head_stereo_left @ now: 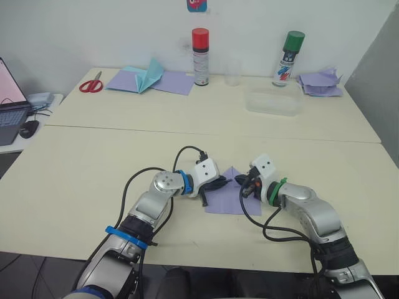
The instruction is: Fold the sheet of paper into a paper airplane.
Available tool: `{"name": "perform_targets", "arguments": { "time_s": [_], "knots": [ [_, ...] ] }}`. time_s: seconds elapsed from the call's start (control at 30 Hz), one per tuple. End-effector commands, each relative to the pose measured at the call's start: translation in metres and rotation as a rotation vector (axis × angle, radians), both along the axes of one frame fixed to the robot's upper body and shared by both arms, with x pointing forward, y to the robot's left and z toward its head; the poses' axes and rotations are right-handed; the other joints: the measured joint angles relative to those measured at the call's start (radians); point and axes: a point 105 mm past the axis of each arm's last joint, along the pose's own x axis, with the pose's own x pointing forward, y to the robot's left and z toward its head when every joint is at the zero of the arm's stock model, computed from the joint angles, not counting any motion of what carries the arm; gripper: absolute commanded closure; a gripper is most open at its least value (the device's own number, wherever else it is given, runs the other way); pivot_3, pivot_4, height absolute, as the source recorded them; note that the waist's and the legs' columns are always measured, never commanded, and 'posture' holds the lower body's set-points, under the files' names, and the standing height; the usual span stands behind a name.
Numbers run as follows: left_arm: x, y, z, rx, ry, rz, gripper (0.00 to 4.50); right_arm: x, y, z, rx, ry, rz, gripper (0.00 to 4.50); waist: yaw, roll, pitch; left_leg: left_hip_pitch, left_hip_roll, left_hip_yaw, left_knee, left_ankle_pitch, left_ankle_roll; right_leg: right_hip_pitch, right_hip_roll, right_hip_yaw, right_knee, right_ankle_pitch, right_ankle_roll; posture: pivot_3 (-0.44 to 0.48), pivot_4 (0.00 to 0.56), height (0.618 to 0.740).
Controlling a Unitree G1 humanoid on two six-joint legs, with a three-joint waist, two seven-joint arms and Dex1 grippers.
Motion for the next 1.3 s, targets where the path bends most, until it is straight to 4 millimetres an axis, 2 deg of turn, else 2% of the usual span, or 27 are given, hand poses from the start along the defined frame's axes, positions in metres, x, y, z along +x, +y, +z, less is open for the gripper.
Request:
{"name": "perform_targets", "arguments": {
  "time_s": [0.03,0.2,0.37,0.63,0.73,0.9,0.97,1.03,1.07,1.17,1.3],
  "knots": [
    [-0.004,0.001,-0.016,0.054,0.036,-0.006,4.06,0.007,0.005,0.024,0.060,-0.073,0.026,4.50,0.000,0.000,0.000,0.000,0.000,0.000,0.000,0.000,0.000,0.000,0.000,0.000,0.000,0.000,0.000,0.000,0.150,0.740],
    [-0.003,0.003,-0.017,0.056,0.037,-0.003,4.06,0.016,0.014,0.011,0.022,-0.044,0.025,4.50,0.000,0.000,0.000,0.000,0.000,0.000,0.000,0.000,0.000,0.000,0.000,0.000,0.000,0.000,0.000,0.000,0.150,0.740],
    [-0.002,0.003,-0.017,0.060,0.033,-0.003,4.06,0.025,0.010,-0.011,-0.081,0.009,0.014,4.50,0.001,0.001,0.000,0.000,-0.001,0.000,0.000,0.000,0.000,0.000,0.000,0.000,0.000,0.000,0.000,0.000,0.150,0.740],
    [-0.003,0.002,-0.012,0.041,0.016,-0.016,4.06,0.027,0.012,-0.020,-0.085,0.037,0.008,4.50,0.000,0.001,0.000,0.000,0.000,0.000,0.000,0.000,0.000,0.000,0.000,0.000,0.000,0.000,0.000,0.000,0.150,0.740],
    [-0.007,0.002,-0.004,0.004,0.030,-0.035,3.15,0.025,0.012,-0.023,-0.082,0.046,0.009,4.50,0.000,0.001,0.000,0.000,0.000,0.000,0.000,0.000,0.000,0.000,0.000,0.000,0.000,0.000,0.000,0.000,0.150,0.740],
    [-0.017,0.017,0.020,-0.036,0.053,-0.055,1.55,0.023,0.013,-0.024,-0.078,0.052,0.010,4.50,-0.005,0.001,0.000,0.000,0.001,0.000,-0.001,0.000,0.000,-0.001,0.000,0.000,0.000,0.000,0.000,0.000,0.150,0.740],
    [-0.023,0.029,0.034,-0.073,0.082,-0.050,0.89,0.022,0.013,-0.024,-0.077,0.051,0.011,4.50,-0.006,0.002,0.001,0.000,0.001,-0.001,-0.001,0.000,0.000,-0.001,0.000,0.000,0.001,0.000,0.000,0.000,0.150,0.740],
    [-0.020,0.043,0.047,-0.119,0.098,0.007,0.19,0.022,0.013,-0.024,-0.076,0.049,0.013,4.50,-0.006,0.002,0.002,0.000,0.001,-0.001,-0.001,0.000,0.000,-0.001,-0.001,-0.001,0.001,0.000,0.000,0.000,0.150,0.740],
    [-0.014,0.051,0.052,-0.169,0.118,0.061,0.05,0.021,0.013,-0.024,-0.075,0.048,0.014,4.50,-0.006,0.002,0.002,0.000,0.001,-0.001,-0.001,0.000,0.000,-0.001,-0.001,-0.001,0.001,0.000,0.000,0.000,0.150,0.740],
    [-0.006,0.061,0.056,-0.261,0.148,0.137,0.18,0.020,0.014,-0.024,-0.070,0.046,0.018,4.50,-0.006,0.002,0.002,0.000,0.001,-0.002,-0.001,0.000,0.000,-0.001,-0.001,-0.002,0.000,0.000,0.000,0.000,0.150,0.740],
    [0.000,0.044,0.058,-0.355,0.160,0.168,1.32,0.019,0.016,-0.024,-0.067,0.046,0.023,4.50,-0.004,0.002,0.002,0.000,-0.001,-0.001,0.000,0.000,0.000,0.000,-0.003,-0.002,0.000,0.000,0.000,0.000,0.150,0.740]
  ]
}}
